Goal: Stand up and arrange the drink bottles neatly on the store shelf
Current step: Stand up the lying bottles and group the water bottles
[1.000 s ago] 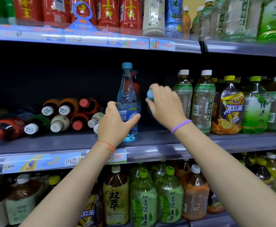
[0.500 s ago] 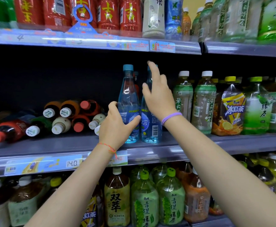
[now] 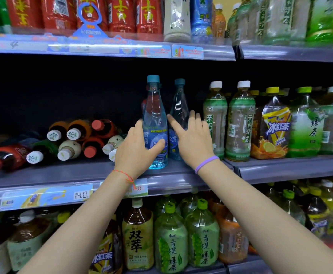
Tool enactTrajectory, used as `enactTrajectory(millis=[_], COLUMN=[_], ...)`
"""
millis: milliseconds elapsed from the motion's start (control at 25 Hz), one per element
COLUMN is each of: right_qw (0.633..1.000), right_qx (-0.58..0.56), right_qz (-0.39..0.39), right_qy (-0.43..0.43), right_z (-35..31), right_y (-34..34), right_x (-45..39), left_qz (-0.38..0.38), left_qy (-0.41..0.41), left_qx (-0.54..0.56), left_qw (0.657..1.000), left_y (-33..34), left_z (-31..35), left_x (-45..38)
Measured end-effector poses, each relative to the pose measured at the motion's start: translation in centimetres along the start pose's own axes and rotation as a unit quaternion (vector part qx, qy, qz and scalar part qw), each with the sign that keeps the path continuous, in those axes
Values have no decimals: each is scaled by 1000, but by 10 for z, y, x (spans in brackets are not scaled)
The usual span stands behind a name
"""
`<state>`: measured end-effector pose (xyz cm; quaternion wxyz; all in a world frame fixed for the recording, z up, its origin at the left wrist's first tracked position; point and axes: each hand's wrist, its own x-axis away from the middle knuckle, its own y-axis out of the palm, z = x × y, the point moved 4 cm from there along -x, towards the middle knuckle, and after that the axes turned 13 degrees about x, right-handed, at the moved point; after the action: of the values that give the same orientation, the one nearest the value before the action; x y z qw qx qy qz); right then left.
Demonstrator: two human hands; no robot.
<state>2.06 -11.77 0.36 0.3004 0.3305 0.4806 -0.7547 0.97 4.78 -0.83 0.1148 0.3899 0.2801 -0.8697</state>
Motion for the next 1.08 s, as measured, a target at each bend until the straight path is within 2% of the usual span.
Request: enactTrajectory(millis=[80,160,240,320,400,480,600,720,760,840,960,1080], right_qw=[999,991,956,935,943,958,968,961,956,949,946,960], right_qx=[-24,-133,-279,-343,-317,-266,-208,-181,-183,-189,-165,-73], right_qz=[-24,15,52,54,66,67,99,200,226,249,231,98], right_qy=[-18,25,76,79,71,82,95,54,30,-34,-159,-253], right_z=[3,12,18,17,15,21,31,30,25,9,-22,-59], right_y=[-4,-18,-33,-45,-49,-43,-39,-47,-51,-53,-47,-41], right_x=[6,10,11,14,18,19,22,28,29,31,26,5], left_qz=[-10,-5,6,-6,-46,-78,-33,60,61,1,-93,-120], left_qy=[7,9,6,18,31,60,89,5,-43,-120,-152,-122], left_qx=[25,70,96,114,153,138,36,-110,-180,-258,-204,-201], left_qw=[1000,998,995,993,987,986,995,992,981,959,963,965], left_y=[0,1,5,15,26,33,27,-4,-15,-29,-37,-44], left_z=[2,6,14,27,37,42,35,13,2,-20,-41,-42], left_x=[0,3,8,13,16,16,11,2,0,0,4,-1])
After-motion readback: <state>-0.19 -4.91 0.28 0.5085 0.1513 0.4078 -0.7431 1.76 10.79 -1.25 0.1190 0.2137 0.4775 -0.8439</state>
